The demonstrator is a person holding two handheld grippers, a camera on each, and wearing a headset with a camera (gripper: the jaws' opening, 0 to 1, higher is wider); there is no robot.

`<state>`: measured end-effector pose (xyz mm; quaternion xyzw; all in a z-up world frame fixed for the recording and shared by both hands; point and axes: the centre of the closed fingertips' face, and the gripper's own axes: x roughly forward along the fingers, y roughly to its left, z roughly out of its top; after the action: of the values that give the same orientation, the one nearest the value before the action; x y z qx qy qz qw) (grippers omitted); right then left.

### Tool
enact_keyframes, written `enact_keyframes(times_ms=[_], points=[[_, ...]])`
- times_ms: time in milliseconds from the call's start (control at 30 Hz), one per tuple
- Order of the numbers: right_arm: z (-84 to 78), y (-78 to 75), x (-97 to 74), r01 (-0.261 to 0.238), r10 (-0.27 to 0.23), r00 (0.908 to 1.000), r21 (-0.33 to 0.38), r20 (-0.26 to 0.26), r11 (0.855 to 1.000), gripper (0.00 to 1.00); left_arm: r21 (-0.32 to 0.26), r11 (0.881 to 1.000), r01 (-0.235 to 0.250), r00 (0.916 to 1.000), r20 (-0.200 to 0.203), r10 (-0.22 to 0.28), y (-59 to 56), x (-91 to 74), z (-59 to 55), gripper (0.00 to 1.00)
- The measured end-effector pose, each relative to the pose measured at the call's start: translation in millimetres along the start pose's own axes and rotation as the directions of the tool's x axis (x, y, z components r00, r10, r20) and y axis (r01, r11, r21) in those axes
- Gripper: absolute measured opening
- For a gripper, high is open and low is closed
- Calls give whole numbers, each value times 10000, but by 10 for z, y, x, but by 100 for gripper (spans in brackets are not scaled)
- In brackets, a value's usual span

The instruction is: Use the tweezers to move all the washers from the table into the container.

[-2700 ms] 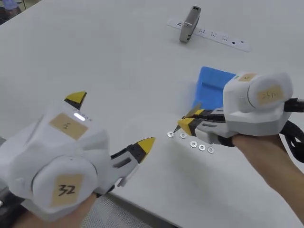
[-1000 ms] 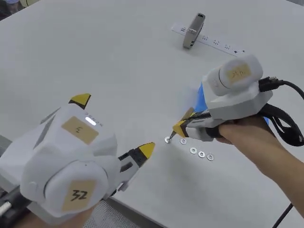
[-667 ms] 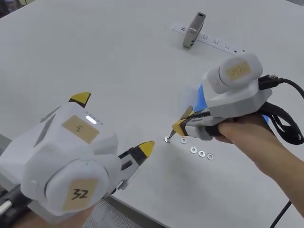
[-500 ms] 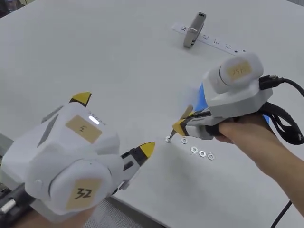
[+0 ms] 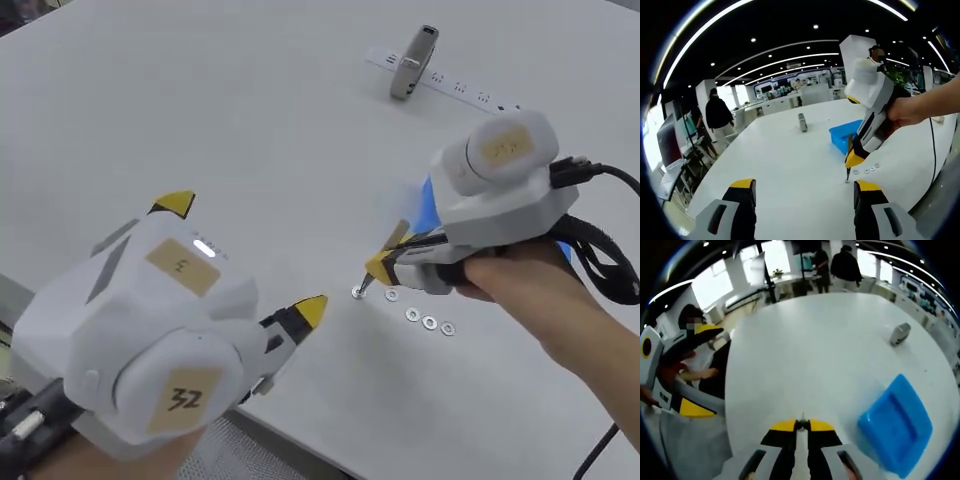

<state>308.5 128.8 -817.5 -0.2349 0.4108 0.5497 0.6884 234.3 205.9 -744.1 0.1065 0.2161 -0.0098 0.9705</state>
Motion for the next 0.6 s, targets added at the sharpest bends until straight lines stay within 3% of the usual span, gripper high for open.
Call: enact_keyframes(times_ms=[600], points=[[13,9,-6,171,-169,9998,-365,60,9992,4,50,10000,-60,9999,-87,60,6,6,-15,81]])
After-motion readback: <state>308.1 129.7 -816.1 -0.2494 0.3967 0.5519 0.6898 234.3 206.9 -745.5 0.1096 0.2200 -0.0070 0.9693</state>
